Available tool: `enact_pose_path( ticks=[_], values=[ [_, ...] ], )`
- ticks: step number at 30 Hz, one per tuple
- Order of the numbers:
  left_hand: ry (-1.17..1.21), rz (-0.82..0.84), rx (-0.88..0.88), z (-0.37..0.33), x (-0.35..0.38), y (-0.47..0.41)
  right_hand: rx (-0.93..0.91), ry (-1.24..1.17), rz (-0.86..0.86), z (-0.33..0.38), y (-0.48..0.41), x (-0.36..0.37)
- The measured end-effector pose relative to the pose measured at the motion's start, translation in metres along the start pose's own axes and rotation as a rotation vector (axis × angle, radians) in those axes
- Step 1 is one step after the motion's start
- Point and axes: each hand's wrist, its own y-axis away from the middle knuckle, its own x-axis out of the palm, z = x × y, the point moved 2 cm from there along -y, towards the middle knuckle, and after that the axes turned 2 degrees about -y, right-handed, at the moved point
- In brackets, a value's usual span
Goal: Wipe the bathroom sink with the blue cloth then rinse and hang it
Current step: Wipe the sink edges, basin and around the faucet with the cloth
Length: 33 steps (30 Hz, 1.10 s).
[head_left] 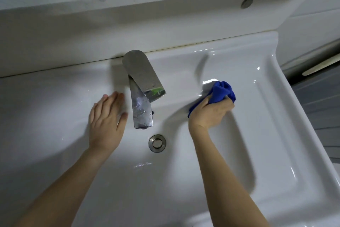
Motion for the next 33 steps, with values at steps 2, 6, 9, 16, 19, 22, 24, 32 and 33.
enact_pose_path(
  ticks=[2, 6, 9, 16, 19, 22, 24, 32, 33],
  values=[
    [0.001, -0.01, 0.002, 0.0, 0.001, 0.0, 0.028, -0.123, 0.0, -0.003, 0.006, 0.006],
    [0.005, -0.017, -0.019, -0.002, 0.004, 0.001, -0.045, -0.221, 0.107, -0.01, 0.014, 0.002],
    [0.005, -0.006, -0.038, -0.003, 0.004, 0.001, -0.189, -0.127, 0.293, -0.01, 0.034, 0.002],
    [0.012, 0.008, -0.027, -0.002, 0.0, 0.0, -0.615, 0.192, 0.611, 0.052, 0.013, 0.023],
    [0.027, 0.002, -0.059, -0.006, 0.0, 0.0, -0.574, 0.229, 0.696, 0.071, 0.029, 0.034],
    [0.033, 0.006, -0.032, -0.003, -0.003, 0.0, -0.725, 0.242, 0.876, 0.069, 0.046, 0.022],
    [0.024, 0.009, -0.008, 0.001, -0.005, 0.0, -0.729, 0.307, 0.811, 0.061, 0.021, 0.011],
    [-0.04, -0.017, 0.0, 0.002, -0.001, 0.001, -0.57, 0.278, 0.707, 0.07, 0.034, 0.028],
    [-0.045, -0.012, 0.004, 0.003, -0.001, 0.001, -0.602, 0.267, 0.778, 0.072, 0.045, 0.028]
  ],
)
